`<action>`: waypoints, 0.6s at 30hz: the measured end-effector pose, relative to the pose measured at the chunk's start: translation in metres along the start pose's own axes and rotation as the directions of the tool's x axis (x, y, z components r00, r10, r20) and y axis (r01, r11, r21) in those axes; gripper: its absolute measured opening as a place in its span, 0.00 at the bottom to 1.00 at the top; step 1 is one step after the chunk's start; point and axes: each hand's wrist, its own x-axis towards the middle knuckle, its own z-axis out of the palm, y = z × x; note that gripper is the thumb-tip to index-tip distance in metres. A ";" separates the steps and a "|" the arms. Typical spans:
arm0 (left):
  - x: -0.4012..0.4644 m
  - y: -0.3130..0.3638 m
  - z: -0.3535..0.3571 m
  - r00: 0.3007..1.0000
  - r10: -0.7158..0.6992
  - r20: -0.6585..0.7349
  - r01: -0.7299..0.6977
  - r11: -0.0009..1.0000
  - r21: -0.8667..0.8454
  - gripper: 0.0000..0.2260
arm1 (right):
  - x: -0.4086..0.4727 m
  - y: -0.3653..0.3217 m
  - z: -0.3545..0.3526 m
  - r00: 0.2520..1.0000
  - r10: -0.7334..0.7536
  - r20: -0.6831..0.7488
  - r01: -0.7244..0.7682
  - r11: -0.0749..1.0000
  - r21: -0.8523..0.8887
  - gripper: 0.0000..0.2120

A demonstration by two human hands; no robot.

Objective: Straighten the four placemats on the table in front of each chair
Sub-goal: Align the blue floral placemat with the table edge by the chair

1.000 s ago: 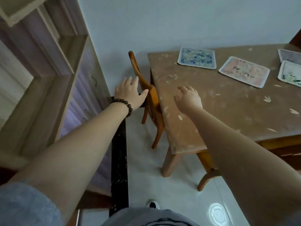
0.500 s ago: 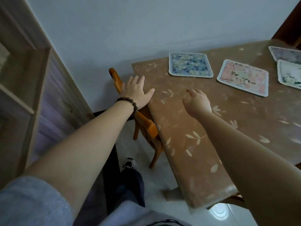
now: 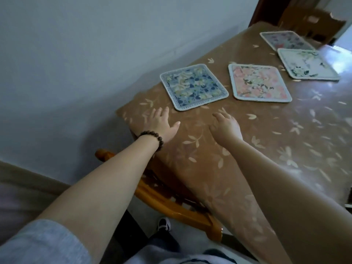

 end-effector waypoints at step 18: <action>0.107 -0.015 0.017 0.994 0.097 0.054 -0.099 0.995 0.032 0.33 | 0.085 -0.004 0.027 0.998 0.036 -0.055 -0.035 0.999 0.016 0.22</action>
